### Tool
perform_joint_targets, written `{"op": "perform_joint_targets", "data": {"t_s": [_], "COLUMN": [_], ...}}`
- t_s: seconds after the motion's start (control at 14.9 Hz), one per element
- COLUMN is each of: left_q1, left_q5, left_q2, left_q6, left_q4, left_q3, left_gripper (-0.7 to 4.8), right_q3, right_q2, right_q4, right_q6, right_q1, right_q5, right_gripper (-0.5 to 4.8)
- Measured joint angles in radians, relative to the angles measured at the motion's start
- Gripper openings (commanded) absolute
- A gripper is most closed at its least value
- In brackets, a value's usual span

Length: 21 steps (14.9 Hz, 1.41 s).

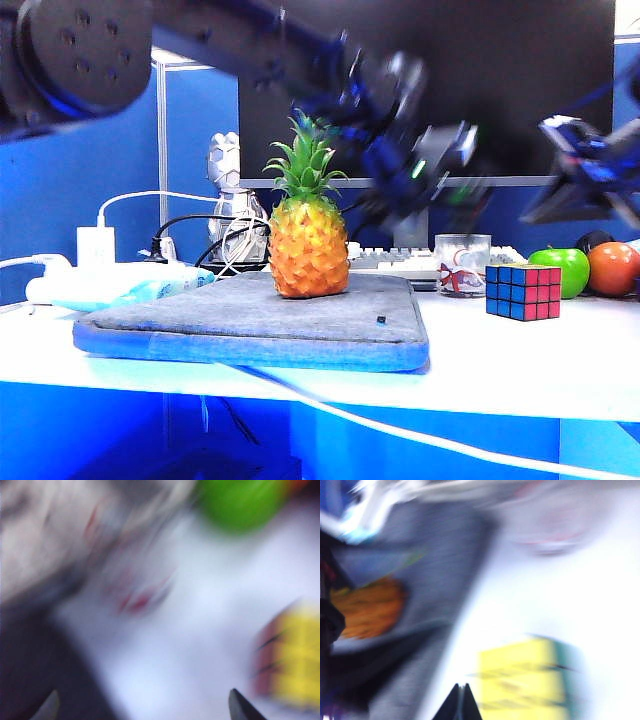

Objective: Rotate the Rubik's Cube so that its red face is facing towards you.

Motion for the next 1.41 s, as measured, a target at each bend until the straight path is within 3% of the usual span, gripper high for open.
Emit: {"op": "perform_joint_targets", "data": {"t_s": [0.2, 0.4, 0.67, 1.41], "left_q1": [0.029, 0.047, 0.024, -0.012], "left_q5": [-0.024, 0.061, 0.134, 0.160], "left_q2": [0.003, 0.002, 0.024, 0.055], "left_q6": [-0.016, -0.116, -0.160, -0.206], "left_q4": [0.009, 0.010, 0.011, 0.036], "left_q3": [-0.010, -0.010, -0.010, -0.010], "left_gripper": [4.61, 4.61, 4.60, 4.57], "right_q3": [0.000, 0.000, -0.002, 0.006], "right_q2": [0.002, 0.028, 0.109, 0.164], "right_q4": [-0.003, -0.001, 0.000, 0.052], "right_q6": [-0.019, -0.053, -0.067, -0.068], "right_q1": [-0.068, -0.136, -0.130, -0.084], "right_q5": [0.058, 0.085, 0.070, 0.036], "right_gripper": [-0.05, -0.05, -0.05, -0.05]}}
